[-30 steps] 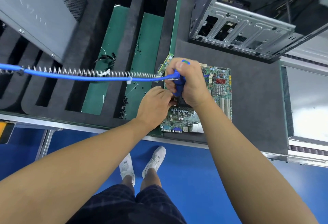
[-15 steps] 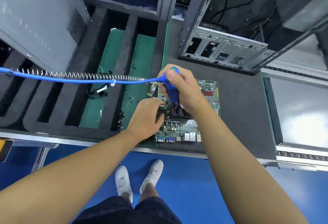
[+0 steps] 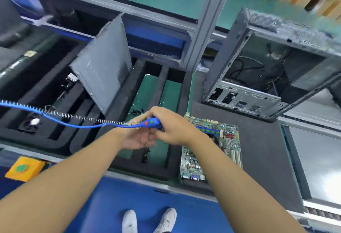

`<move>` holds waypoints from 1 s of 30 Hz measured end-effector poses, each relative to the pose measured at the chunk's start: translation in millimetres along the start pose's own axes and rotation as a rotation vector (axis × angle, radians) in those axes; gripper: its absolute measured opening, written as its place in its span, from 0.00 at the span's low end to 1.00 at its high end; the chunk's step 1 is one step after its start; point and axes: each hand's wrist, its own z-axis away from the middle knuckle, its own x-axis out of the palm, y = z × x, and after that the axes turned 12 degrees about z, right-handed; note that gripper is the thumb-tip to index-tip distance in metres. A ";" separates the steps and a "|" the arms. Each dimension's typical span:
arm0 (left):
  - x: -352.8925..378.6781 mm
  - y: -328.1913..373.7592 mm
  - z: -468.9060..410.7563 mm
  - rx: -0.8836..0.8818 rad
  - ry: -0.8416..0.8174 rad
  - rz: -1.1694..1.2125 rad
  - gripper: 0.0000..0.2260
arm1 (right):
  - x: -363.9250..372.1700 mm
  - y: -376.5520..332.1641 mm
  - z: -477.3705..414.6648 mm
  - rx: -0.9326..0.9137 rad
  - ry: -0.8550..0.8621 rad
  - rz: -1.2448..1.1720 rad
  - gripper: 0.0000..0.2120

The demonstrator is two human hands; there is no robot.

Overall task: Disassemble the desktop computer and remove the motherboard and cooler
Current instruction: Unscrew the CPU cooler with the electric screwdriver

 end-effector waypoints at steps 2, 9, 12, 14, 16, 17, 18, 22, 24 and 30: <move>-4.0 10.3 18.5 0.029 0.041 0.022 0.11 | 10.4 -7.3 -17.8 -0.093 0.049 0.161 0.13; -21.8 35.9 63.0 0.102 0.187 0.029 0.05 | 49.9 -28.1 -52.5 -0.198 0.144 0.335 0.20; -35.1 41.6 80.4 0.145 0.255 0.238 0.05 | 54.7 -30.6 -66.4 -0.237 -0.067 0.079 0.29; -49.4 42.4 92.7 0.193 0.336 0.226 0.05 | 60.0 -38.7 -79.8 -0.198 -0.113 -0.149 0.27; -65.1 42.9 104.2 0.251 0.463 0.152 0.11 | 70.4 -52.4 -99.7 -0.046 0.015 -0.366 0.17; -72.0 42.4 110.5 0.294 0.511 0.164 0.14 | 76.8 -60.2 -111.5 0.094 0.079 -0.480 0.12; -79.5 41.7 116.9 0.341 0.540 0.195 0.15 | 82.4 -68.9 -123.0 0.255 0.087 -0.591 0.06; -103.8 37.0 149.4 0.503 0.528 0.279 0.07 | 110.4 -103.5 -164.3 0.564 -0.278 -0.893 0.12; -118.8 35.6 167.9 0.558 0.543 0.310 0.08 | 124.0 -123.9 -181.1 0.522 -0.340 -0.860 0.20; -176.1 41.4 245.8 0.622 0.584 0.443 0.10 | 167.0 -203.8 -231.5 0.495 -0.357 -0.819 0.13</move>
